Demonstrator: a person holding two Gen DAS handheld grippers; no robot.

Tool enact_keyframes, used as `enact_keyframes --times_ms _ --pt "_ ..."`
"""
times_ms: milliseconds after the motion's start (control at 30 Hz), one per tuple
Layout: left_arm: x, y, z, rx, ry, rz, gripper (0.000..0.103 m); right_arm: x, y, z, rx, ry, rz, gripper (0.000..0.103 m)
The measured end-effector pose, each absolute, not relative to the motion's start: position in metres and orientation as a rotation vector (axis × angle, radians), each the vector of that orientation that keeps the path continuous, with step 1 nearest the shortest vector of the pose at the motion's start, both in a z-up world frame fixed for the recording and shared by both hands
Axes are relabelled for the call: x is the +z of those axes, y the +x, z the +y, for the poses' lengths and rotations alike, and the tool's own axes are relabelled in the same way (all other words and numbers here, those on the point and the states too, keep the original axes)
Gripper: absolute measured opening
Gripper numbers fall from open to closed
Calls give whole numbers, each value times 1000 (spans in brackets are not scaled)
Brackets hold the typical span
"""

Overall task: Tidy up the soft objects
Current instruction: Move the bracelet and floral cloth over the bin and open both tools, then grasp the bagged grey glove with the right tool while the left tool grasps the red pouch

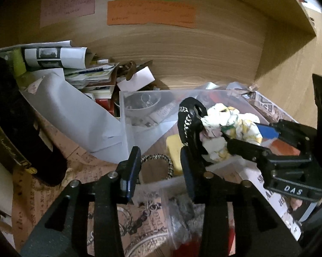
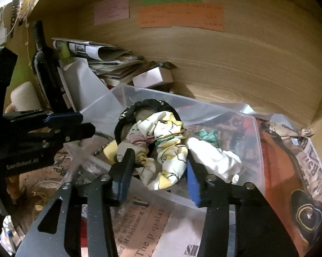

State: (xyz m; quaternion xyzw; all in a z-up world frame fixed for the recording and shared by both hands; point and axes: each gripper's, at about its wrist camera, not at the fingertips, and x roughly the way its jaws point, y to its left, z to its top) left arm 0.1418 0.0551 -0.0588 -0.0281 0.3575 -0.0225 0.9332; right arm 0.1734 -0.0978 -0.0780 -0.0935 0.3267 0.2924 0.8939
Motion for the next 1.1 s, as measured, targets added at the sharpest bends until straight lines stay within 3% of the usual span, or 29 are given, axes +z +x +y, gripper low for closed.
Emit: enact_keyframes --times_ms 133,300,467,533,1100 --pt "-54 129 53 -50 -48 719 44 -75 168 -102 609 -191 676 48" --pt "-43 109 54 -11 -31 664 72 -71 157 -108 617 -187 673 61" --pt "-46 95 61 6 -47 669 82 -72 146 -106 676 -163 699 71" --pt "-51 90 65 14 -55 685 82 -73 140 -100 688 -174 692 77" --pt "-86 64 92 19 -131 779 86 -128 138 -39 769 -276 907 77"
